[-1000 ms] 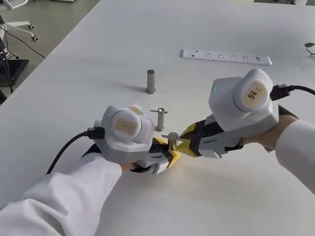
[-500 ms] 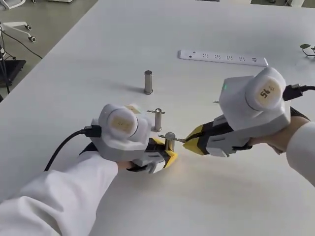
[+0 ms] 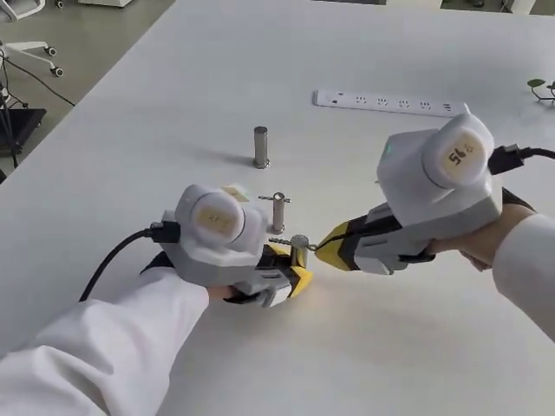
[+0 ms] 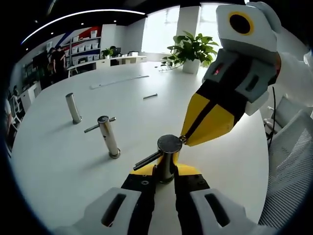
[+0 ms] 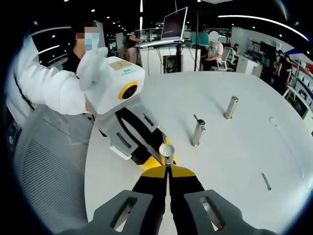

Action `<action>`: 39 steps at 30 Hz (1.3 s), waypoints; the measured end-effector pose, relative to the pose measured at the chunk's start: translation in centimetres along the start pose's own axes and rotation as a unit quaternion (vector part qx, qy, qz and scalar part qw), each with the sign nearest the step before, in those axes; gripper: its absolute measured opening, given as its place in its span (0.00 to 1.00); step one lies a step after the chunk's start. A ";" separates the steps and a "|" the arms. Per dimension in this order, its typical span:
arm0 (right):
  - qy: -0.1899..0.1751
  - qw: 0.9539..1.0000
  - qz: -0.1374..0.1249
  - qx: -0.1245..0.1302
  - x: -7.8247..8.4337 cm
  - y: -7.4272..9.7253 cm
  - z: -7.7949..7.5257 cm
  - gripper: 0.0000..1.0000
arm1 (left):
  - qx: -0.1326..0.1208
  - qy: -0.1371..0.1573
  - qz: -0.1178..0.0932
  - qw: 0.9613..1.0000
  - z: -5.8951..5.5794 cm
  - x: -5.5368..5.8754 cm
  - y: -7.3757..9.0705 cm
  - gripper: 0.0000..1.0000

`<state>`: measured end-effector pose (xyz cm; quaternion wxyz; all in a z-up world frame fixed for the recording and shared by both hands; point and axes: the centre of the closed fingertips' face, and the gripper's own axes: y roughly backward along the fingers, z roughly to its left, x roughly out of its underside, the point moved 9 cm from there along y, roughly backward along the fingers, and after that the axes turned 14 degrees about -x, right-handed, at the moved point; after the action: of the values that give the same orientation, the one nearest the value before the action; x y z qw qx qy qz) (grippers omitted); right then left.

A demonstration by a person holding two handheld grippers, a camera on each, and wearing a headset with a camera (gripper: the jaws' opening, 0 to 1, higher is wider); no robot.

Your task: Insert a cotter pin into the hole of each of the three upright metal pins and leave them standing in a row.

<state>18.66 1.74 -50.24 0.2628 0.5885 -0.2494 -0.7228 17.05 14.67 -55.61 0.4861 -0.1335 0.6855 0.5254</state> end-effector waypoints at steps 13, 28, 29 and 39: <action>0.000 1.000 -0.010 0.001 -0.2 0.3 0.2 0.06 | -0.009 -0.010 0.000 1.000 -0.1 -0.2 0.3 0.18; 0.020 1.000 -0.017 -0.007 -0.8 -0.6 0.4 0.26 | 0.036 -0.003 -0.029 0.999 1.0 -0.8 4.7 0.73; 0.020 1.000 -0.019 -0.009 -0.9 -0.7 0.4 0.26 | 0.042 0.007 -0.032 0.999 1.1 -0.8 5.1 0.77; 0.018 1.000 -0.021 -0.013 -1.0 -1.4 0.0 0.26 | 0.032 0.008 -0.058 0.998 2.6 -1.1 7.7 0.92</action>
<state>18.72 3.47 -50.47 0.2591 0.6030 -0.2228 -0.7209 13.62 19.68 -50.14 0.5139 -0.1616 0.6973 0.4727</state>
